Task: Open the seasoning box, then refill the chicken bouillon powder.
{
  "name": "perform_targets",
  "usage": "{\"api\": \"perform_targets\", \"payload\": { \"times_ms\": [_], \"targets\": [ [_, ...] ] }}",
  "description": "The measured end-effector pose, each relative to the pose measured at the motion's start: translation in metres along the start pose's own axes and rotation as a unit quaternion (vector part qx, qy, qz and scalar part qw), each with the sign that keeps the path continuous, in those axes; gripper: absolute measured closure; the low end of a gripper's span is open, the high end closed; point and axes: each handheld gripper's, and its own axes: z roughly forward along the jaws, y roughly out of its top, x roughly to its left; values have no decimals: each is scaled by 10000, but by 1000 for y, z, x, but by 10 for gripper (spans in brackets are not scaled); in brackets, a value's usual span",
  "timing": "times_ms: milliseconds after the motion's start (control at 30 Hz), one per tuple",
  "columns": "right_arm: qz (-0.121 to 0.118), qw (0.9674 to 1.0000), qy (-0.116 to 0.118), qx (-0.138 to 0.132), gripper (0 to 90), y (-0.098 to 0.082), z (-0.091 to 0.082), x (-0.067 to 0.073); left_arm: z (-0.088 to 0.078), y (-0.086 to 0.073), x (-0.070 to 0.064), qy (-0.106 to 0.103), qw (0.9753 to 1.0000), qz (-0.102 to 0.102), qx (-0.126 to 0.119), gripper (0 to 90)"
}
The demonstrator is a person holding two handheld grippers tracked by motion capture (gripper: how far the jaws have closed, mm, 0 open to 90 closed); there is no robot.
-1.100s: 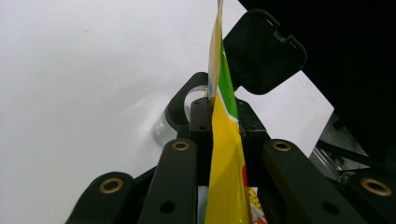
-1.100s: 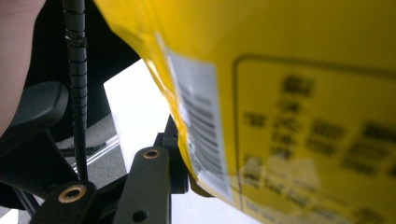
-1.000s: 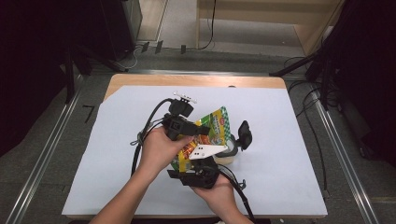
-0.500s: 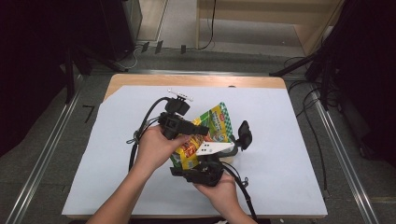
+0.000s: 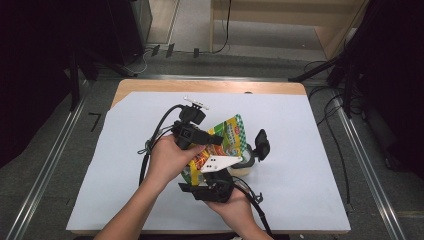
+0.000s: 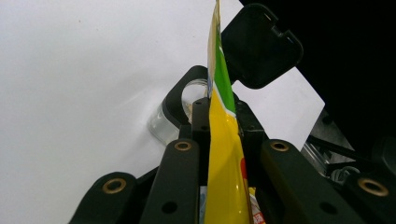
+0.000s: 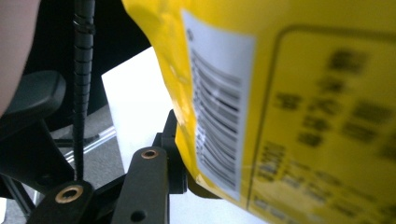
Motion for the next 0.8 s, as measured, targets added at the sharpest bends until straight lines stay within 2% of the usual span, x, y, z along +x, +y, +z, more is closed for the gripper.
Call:
{"api": "perform_targets", "payload": {
  "times_ms": [133, 333, 500, 567, 633, 800],
  "targets": [
    [58, 10000, -28, -32, 670, 1, 1, -1, 1, 1, 0, 9, 10000, 7, -22, 825],
    [229, 9997, 74, -67, 698, 1, 1, -3, 2, 2, 1, 41, 10000, -4, 69, 822],
    [185, 9997, 165, -59, 681, 3, 2, -4, 2, 6, 2, 49, 9999, -36, 137, 822],
    [130, 9998, 130, -38, 660, 4, 3, -3, 3, 7, 1, 60, 9999, -32, 138, 822],
    [108, 9999, 65, -22, 678, 5, 3, -3, 4, 10, 1, 74, 9998, -3, 162, 822],
    [141, 9999, 93, -13, 708, 6, 3, -4, 4, 9, 3, 7, 9999, -10, 135, 820]
  ]
}}
